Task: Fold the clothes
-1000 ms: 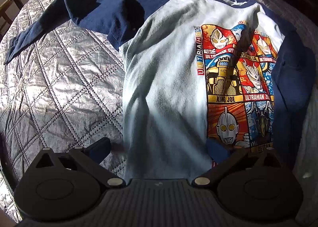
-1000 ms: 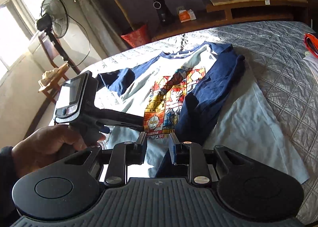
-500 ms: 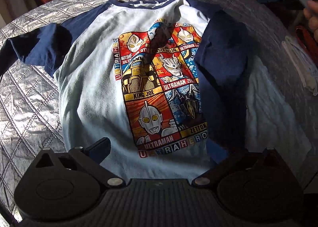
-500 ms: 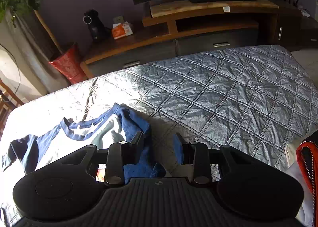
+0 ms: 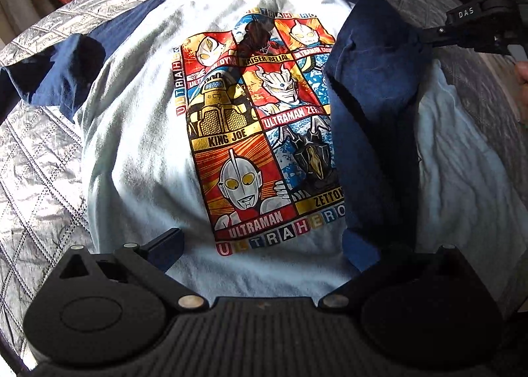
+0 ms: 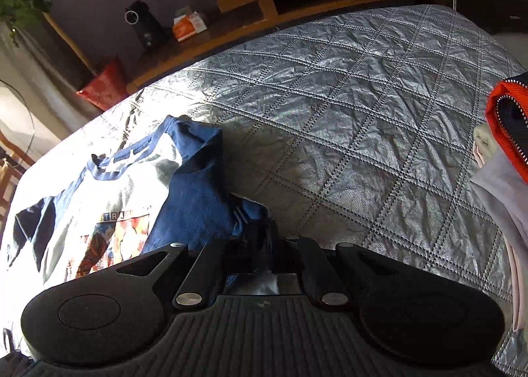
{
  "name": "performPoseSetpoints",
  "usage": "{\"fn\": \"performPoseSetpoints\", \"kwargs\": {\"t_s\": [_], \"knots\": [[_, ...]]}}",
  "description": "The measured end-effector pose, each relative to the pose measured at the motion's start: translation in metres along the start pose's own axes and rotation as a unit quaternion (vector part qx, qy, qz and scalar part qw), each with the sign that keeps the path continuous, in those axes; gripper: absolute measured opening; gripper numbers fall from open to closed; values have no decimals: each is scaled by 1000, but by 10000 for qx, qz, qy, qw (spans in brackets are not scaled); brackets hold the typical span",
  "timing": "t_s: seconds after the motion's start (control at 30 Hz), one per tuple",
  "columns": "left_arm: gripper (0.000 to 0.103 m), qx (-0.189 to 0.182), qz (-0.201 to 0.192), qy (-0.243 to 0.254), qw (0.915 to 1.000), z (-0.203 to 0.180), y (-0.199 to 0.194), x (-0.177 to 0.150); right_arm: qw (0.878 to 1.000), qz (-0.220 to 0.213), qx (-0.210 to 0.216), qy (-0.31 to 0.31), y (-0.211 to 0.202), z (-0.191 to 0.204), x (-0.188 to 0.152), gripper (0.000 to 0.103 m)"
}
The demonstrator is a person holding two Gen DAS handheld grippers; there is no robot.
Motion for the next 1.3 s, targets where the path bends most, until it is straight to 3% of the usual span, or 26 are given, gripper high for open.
{"fn": "performPoseSetpoints", "kwargs": {"t_s": [0.13,0.23,0.3,0.33,0.57,0.63,0.67,0.73,0.8,0.87,0.97,1.0,1.07,1.17,1.23,1.3], "knots": [[102,121,39,106,9999,-4,6,0,9985,-424,-150,-297,-3,14,21,9],[103,153,38,118,9998,-4,5,0,9994,-206,289,-34,11,21,50,23],[103,170,31,136,9998,-5,5,0,9993,-16,370,-27,26,27,66,38],[103,179,23,153,9997,-5,5,0,9993,76,372,-56,35,30,73,38],[103,166,-9,198,9997,-5,5,2,9964,767,253,-276,90,44,88,36],[103,161,-9,212,9996,-5,5,2,9954,788,213,-503,97,50,84,22],[103,158,-11,221,9996,-5,5,2,9948,732,125,-697,98,54,83,2],[103,155,-14,227,9996,-5,5,2,9930,406,-124,-1103,95,63,84,2],[103,154,-15,231,9996,-5,4,2,9915,-187,-118,-1283,83,71,92,2],[103,155,-30,249,9996,-6,3,1,9808,-795,-195,-1767,70,84,97,2],[103,159,-41,257,9995,-6,3,1,9496,-951,-535,-2940,71,109,84,3],[103,160,-39,257,9995,-6,3,1,9480,-829,-496,-3033,73,111,82,7],[103,161,-28,256,9995,-7,2,1,9610,-793,-301,-2631,68,105,86,9],[103,139,-2,286,9995,-6,2,2,9832,-1408,-32,-1163,32,73,100,18],[103,100,45,305,9995,-5,1,3,9877,-1274,-2,-911,14,62,85,18],[102,37,103,256,9996,0,0,5,9902,-928,268,-1005,-2,65,45,18]]}}
Point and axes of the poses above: each gripper's, at about its wrist camera, not at the fingertips, and y roughly the way its jaws point, z to its left, x to its top, the point moved 3 cm from there along y, roughly the way its jaws point, and after that the axes turned 3 degrees about y, right-handed, at the moved point
